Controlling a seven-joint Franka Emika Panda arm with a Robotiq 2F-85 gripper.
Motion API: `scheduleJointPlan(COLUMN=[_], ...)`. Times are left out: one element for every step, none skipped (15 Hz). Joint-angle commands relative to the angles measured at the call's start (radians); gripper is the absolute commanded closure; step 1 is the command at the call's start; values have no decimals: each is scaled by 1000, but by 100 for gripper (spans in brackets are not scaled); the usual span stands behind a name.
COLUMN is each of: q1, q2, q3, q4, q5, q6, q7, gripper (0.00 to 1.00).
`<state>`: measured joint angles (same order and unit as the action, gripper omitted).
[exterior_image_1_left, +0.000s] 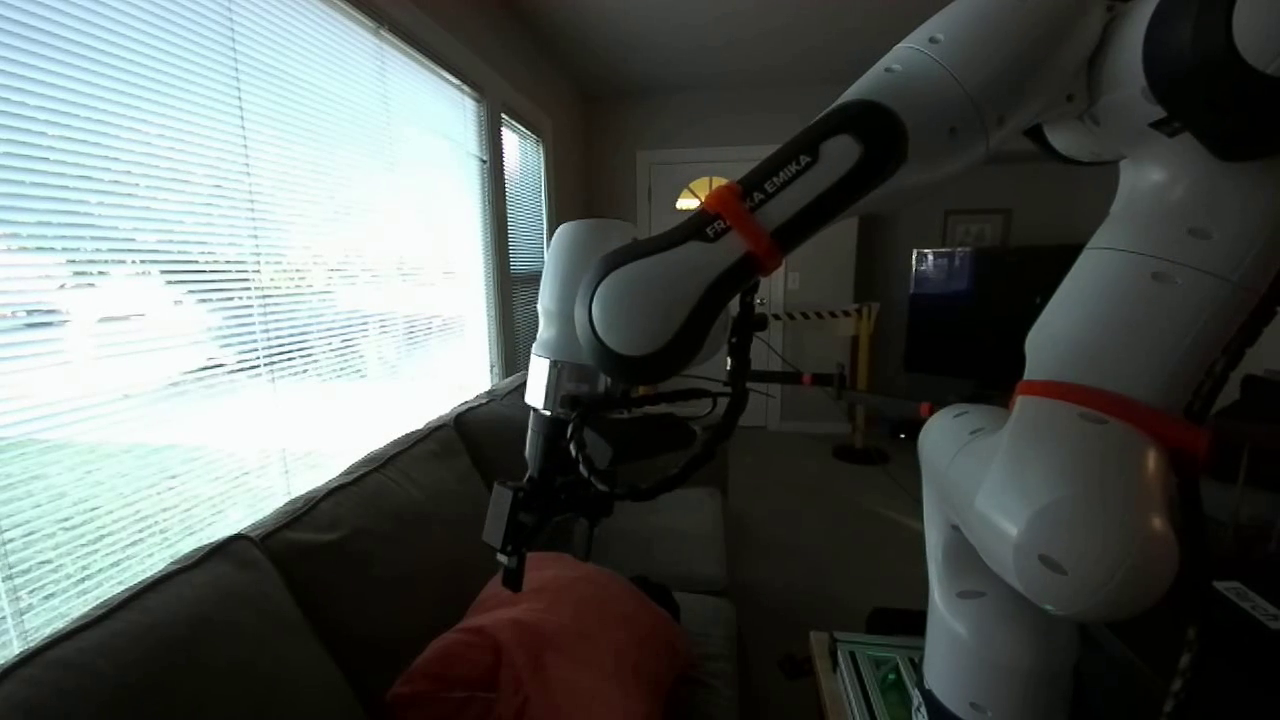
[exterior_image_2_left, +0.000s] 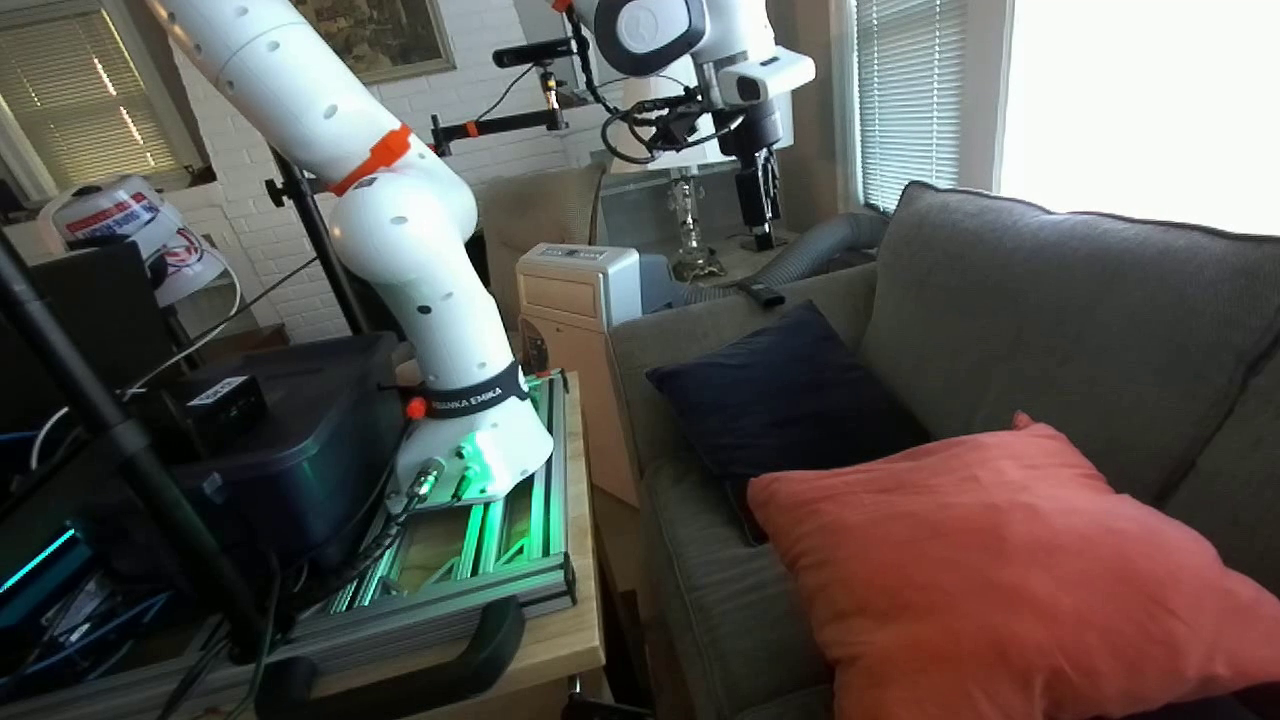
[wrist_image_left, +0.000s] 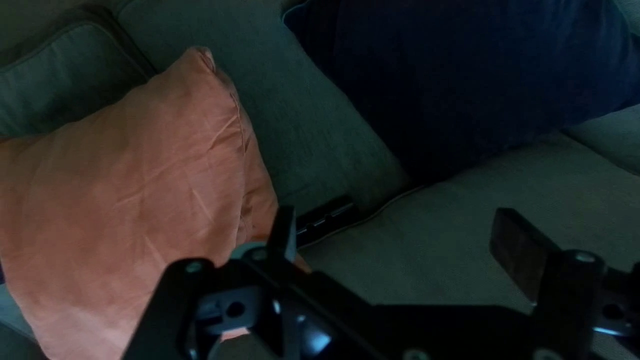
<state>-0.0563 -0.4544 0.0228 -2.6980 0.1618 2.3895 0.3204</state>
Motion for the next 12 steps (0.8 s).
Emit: scheduleJointPlan(q1=[-98,-140,-175,-185,-202,-196,-176,-165,-146,-126,-107,-88], q2=[77,111,139,176,208,246,281,317,350,381,411,445], q3=[57,73,85,72,67,44,13,-8,-34,-57,-78,-99], q4=[-24,-35,-39,-38,-40,-37,-44,-44,-45,-45,-41,-41], q5=[-136,-203,-268,-290,-326,-322,-288,-272,-233,-190,-141,-77], q6=[101,152,193,236,279,322,375,415,453,482,505,538], q7=[132,170,197,186,185,148,87,47,-7,-62,-121,-199], gripper=[0,0,0,0,0,0,0,0,0,0,0,0])
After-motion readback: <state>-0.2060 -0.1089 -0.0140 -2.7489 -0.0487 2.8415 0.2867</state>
